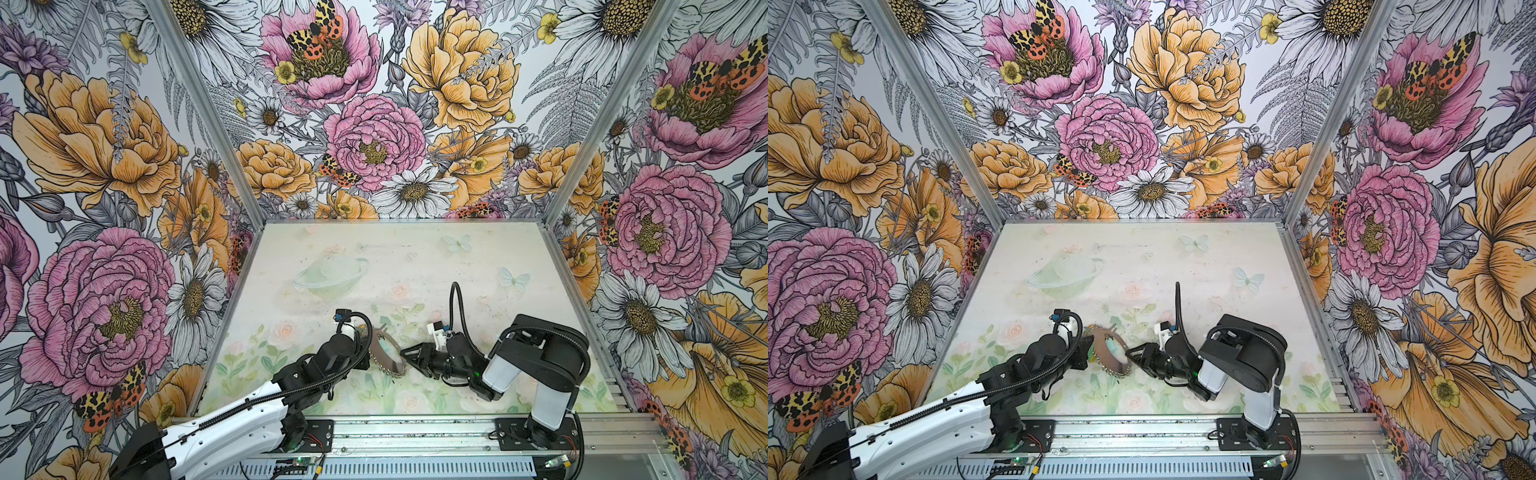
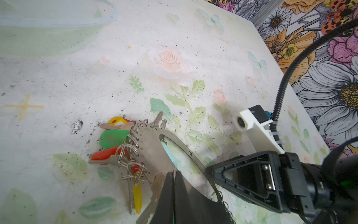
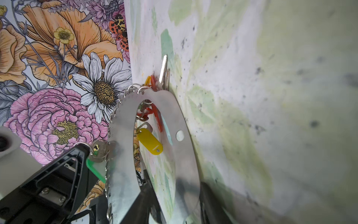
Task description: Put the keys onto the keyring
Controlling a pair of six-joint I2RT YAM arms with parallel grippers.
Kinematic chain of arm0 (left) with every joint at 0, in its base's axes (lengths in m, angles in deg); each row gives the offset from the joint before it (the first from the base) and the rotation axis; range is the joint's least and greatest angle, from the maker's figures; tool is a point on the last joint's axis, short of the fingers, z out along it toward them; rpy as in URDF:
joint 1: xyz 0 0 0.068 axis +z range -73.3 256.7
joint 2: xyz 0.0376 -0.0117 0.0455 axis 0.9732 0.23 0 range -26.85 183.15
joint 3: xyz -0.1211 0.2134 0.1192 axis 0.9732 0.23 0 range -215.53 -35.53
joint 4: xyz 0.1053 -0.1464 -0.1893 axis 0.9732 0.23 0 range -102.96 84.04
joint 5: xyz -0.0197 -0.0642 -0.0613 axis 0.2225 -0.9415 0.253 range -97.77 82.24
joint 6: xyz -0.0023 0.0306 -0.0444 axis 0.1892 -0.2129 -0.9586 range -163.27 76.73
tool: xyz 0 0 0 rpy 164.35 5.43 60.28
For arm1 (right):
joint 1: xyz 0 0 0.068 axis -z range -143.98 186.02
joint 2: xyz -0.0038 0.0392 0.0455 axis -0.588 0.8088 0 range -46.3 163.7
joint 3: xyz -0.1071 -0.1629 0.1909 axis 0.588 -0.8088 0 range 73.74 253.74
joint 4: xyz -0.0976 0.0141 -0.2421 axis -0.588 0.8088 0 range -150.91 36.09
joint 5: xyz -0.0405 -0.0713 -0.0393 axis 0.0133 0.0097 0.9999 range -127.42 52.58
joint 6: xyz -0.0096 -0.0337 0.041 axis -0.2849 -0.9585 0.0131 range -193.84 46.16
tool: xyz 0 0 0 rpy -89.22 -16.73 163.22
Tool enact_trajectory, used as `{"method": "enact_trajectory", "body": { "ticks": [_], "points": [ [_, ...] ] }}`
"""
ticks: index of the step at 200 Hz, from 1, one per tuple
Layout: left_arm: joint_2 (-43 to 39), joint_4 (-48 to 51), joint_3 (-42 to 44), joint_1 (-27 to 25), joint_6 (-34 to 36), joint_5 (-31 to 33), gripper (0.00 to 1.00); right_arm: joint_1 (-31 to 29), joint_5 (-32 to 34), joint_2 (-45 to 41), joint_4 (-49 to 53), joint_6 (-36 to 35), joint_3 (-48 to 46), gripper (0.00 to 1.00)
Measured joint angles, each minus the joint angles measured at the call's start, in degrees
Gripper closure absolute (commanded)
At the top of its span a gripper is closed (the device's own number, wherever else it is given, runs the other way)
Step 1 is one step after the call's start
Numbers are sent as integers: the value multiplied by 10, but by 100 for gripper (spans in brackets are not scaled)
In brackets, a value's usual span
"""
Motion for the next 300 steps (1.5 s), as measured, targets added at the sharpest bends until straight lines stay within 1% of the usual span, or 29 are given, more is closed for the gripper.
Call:
{"method": "enact_trajectory", "body": {
  "ticks": [16,33,98,124,152,200,220,287,300],
  "points": [
    [0,4,0,1,0,2,100,-3,5,18,-37,20,-9,58],
    [-1,12,0,3,0,6,100,-7,9,21,-49,34,-17,57],
    [-13,20,0,6,-9,9,100,-31,7,6,-40,61,-23,57],
    [-13,19,3,6,-17,9,100,-31,6,23,-57,66,-19,59],
    [-13,19,14,6,-33,6,100,-24,10,41,-85,70,-19,63],
    [-16,23,31,2,-59,-2,100,-6,22,46,-89,69,-12,71],
    [-24,23,37,-1,-68,-2,100,-4,25,46,-89,60,-12,72],
    [-23,25,39,-1,-71,-2,100,8,26,44,-86,32,-8,89],
    [-17,26,39,-2,-73,-3,100,8,26,44,-86,31,-8,90]
  ]
}}
